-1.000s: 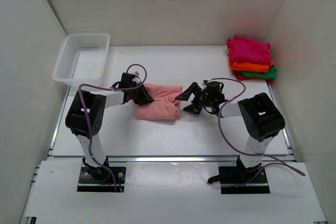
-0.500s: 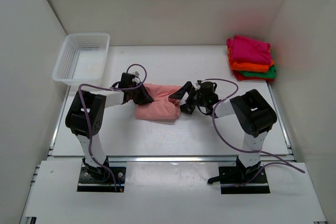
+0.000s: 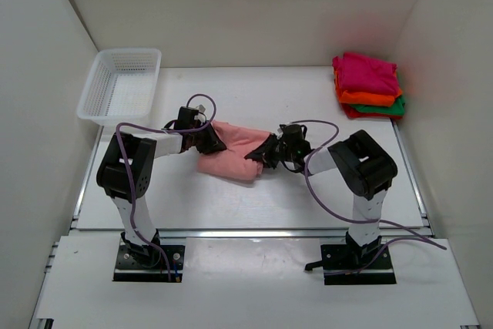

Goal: Fold and stack the t-shirts
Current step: Put the neatly folded tshirt into the corner of the board with the right arm

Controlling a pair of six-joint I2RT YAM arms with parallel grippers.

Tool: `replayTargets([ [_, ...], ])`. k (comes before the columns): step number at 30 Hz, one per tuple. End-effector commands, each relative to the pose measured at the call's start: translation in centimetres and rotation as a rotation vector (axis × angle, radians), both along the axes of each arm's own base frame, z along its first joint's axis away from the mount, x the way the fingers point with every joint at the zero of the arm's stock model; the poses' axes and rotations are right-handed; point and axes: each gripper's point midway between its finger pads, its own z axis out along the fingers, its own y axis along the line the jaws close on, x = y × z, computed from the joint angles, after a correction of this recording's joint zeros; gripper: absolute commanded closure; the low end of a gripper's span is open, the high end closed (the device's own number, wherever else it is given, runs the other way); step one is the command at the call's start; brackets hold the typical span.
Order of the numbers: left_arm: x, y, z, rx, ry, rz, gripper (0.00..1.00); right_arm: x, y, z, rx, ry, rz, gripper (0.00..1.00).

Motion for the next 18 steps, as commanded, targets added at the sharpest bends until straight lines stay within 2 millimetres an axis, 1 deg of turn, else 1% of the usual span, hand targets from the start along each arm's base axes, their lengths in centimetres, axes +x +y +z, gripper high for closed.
replayTargets([
  [1, -5.3, 2.9, -6.1, 0.142, 0.236, 0.005, 0.69, 0.8, -1.5, 2.9, -0.072, -0.152, 0.024, 1.0],
  [2, -5.3, 2.9, -5.8, 0.134, 0.231, 0.001, 0.68, 2.0, -2.6, 3.7, -0.16, -0.24, 0.067, 1.0],
  [3, -5.1, 2.9, -5.2, 0.119, 0.223, 0.004, 0.67, 3.6, -3.9, 4.9, -0.269, -0.342, 0.125, 1.0],
  [4, -5.2, 3.1, -5.0, 0.114, 0.224, 0.003, 0.67, 5.7, -4.3, 6.7, -0.343, -0.494, 0.188, 1.0],
  [5, -4.6, 3.3, -4.2, 0.103, 0.202, 0.015, 0.67, 6.2, -5.8, 7.2, -0.396, -0.494, 0.211, 1.0],
  [6, -4.5, 3.4, -3.6, 0.098, 0.188, 0.015, 0.67, 7.5, -8.5, 7.6, -0.48, -0.496, 0.238, 1.0],
  [7, -4.1, 3.7, -3.1, 0.09, 0.178, 0.025, 0.67, 9.2, -10.7, 9.1, -0.53, -0.546, 0.259, 1.0],
  [8, -4.0, 3.7, -2.4, 0.079, 0.164, 0.026, 0.67, 9.4, -11.3, 9.9, -0.511, -0.564, 0.291, 1.0],
  [9, -3.7, 3.9, -2.0, 0.078, 0.152, 0.036, 0.67, 10.8, -13.7, 11.8, -0.541, -0.597, 0.278, 1.0],
  [10, -3.4, 3.8, -1.7, 0.074, 0.142, 0.034, 0.67, 11.9, -14.6, 13.9, -0.561, -0.682, 0.296, 1.0],
  [11, -3.5, 3.8, -1.5, 0.076, 0.137, 0.032, 0.67, 12.7, -16.1, 15.1, -0.581, -0.696, 0.289, 1.0],
  [12, -3.5, 3.8, -1.4, 0.07, 0.141, 0.04, 0.68, 13.1, -18.4, 14.7, -0.651, -0.672, 0.278, 1.0],
  [13, -3.6, 3.6, -1.4, 0.065, 0.142, 0.035, 0.68, 13.9, -19.7, 16.1, -0.72, -0.734, 0.291, 1.0],
  [14, -3.6, 3.3, -1.1, 0.055, 0.138, 0.028, 0.67, 14.4, -20.4, 16.2, -0.741, -0.734, 0.29, 1.0],
  [15, -3.6, 3.4, -1.3, 0.057, 0.141, 0.03, 0.67, 15.1, -21.7, 17.3, -0.778, -0.762, 0.273, 1.0],
  [16, -3.9, 3.0, -1.3, 0.048, 0.145, 0.013, 0.68, 15.7, -22.4, 18.2, -0.775, -0.806, 0.278, 1.0],
  [17, -3.6, 3.2, -1.3, 0.054, 0.139, 0.021, 0.68, 16.3, -23.0, 19.3, -0.783, -0.832, 0.264, 1.0],
  [18, -3.9, 2.9, -1.5, 0.046, 0.149, 0.016, 0.68, 16.8, -23.7, 19.2, -0.8, -0.837, 0.256, 1.0],
])
